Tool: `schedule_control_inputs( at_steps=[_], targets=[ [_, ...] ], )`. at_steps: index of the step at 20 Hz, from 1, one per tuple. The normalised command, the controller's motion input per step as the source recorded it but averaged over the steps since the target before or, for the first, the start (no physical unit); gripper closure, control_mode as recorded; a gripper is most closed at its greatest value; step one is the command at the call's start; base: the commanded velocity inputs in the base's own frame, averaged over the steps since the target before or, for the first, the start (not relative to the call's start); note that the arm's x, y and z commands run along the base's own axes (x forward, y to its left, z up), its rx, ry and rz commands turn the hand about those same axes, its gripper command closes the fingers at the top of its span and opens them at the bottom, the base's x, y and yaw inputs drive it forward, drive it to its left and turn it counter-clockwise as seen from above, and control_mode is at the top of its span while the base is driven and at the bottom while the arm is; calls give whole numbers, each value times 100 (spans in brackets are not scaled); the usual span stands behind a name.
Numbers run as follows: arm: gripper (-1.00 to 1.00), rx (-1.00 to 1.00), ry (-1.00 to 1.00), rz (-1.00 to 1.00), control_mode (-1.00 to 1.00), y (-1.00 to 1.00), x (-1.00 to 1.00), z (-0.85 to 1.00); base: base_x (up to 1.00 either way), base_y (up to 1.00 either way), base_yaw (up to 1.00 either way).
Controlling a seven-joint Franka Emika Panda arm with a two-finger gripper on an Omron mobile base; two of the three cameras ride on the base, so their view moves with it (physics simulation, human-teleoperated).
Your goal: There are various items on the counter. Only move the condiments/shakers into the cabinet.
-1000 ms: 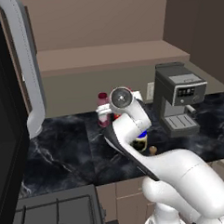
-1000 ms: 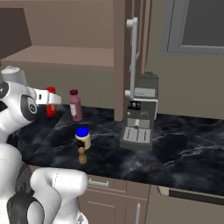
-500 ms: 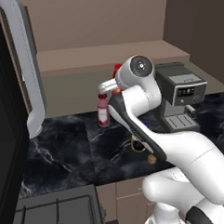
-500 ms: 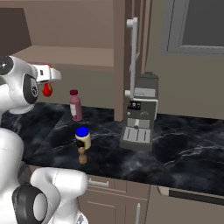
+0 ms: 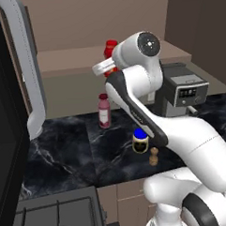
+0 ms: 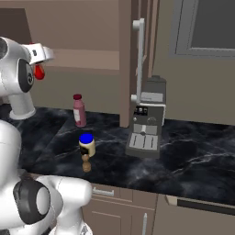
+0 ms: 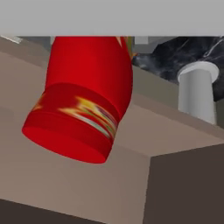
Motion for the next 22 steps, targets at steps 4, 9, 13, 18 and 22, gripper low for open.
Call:
schedule_control_inputs(
  at_steps=[4,9,13,18,22],
  targets=[
    [100,-2,-20,11,-100,23,0,60,0,0,0],
    [100,-2,-9,3,-100,26,20,21,0,0,0],
    [100,-4,0,0,-100,32,54,0,0,0,0],
    [100,-3,4,0,-100,25,63,0,0,0,0],
    [100,-2,13,0,-100,15,74,-1,0,0,0]
  ],
)
